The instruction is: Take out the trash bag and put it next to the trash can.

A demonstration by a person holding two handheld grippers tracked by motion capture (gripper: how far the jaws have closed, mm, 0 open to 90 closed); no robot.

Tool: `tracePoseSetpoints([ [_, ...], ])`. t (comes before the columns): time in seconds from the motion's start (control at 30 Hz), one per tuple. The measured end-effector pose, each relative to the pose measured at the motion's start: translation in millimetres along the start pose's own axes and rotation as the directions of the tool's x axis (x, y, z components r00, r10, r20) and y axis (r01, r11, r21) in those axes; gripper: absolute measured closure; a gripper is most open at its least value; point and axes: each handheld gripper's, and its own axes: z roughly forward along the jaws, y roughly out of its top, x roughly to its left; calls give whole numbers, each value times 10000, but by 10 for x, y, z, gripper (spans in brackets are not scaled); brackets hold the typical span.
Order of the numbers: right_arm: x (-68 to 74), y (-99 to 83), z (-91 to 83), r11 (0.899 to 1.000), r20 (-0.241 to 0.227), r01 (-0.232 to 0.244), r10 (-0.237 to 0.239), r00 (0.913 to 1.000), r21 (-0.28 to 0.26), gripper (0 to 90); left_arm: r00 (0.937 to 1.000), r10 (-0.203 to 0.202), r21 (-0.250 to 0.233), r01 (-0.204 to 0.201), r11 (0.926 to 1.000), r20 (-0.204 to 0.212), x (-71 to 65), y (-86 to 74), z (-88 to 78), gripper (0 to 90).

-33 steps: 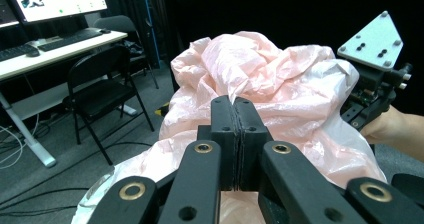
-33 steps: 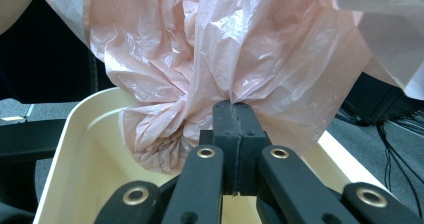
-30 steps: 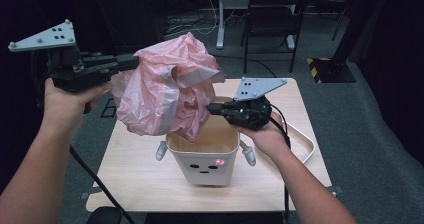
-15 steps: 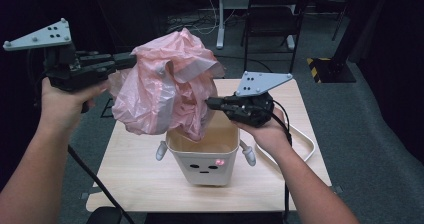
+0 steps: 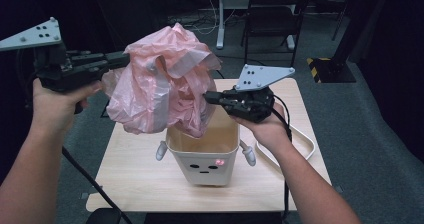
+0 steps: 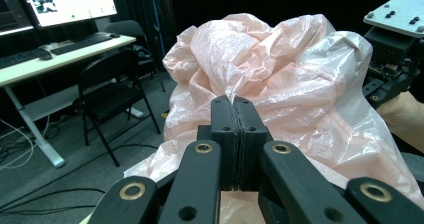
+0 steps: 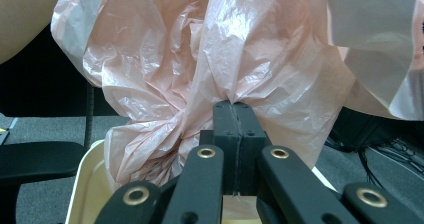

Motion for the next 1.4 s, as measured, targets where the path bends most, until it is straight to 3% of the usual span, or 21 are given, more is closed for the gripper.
tracePoseSetpoints([
  [0.63,-1,257,249,9997,-408,255,-257,9988,-54,900,9983,78,-97,-84,9999,-575,1,76,-289,889],
  [0.93,22,345,353,9989,-577,316,-335,9978,-342,900,9965,-45,-110,36,9999,-829,37,17,-407,890],
  [1.4,22,334,571,9991,-809,260,-287,9963,-346,900,9936,-203,20,207,9998,-1115,114,-104,-509,889],
])
